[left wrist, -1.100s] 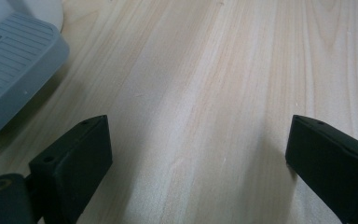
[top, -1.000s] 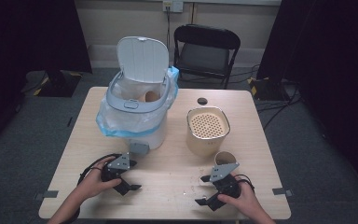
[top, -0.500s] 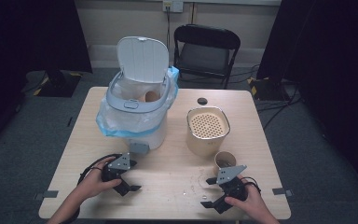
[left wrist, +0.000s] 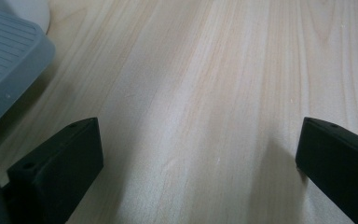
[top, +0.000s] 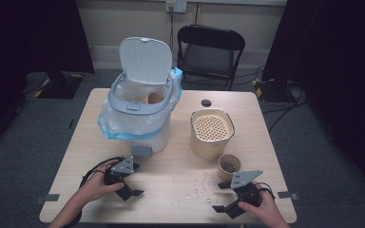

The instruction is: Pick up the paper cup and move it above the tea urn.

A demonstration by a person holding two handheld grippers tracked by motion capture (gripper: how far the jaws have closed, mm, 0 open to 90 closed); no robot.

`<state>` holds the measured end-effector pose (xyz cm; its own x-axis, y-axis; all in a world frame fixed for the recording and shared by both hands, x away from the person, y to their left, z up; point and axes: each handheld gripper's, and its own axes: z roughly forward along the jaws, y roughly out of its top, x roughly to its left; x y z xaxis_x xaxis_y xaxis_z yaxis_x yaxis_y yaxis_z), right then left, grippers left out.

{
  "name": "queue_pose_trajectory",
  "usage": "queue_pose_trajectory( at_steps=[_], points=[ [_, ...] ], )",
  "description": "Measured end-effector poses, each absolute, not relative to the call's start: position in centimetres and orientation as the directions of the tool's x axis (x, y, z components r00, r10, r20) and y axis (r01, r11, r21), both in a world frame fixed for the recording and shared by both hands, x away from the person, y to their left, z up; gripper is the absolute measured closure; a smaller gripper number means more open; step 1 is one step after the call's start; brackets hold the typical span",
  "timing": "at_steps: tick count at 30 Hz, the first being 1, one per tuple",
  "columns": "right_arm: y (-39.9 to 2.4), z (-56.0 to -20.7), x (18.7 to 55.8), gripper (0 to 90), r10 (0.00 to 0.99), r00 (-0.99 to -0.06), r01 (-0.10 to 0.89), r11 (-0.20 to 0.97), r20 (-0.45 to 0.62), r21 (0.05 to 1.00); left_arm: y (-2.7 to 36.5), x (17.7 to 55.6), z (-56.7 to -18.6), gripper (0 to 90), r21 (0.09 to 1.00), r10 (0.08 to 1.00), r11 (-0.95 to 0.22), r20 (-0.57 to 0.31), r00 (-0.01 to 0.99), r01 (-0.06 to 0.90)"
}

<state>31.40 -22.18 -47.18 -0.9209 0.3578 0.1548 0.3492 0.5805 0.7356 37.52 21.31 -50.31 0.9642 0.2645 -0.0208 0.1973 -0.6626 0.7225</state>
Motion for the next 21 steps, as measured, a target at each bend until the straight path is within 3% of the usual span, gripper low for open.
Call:
queue_pose_trajectory(
  at_steps=[21],
  points=[
    [-25.6,-47.8,31.5,15.0,0.44,-0.888,0.389,0.573,0.13,0.721,21.3,37.5,-50.3,0.0,0.721,0.267,-0.664,-0.018,0.963,0.198]
  ],
)
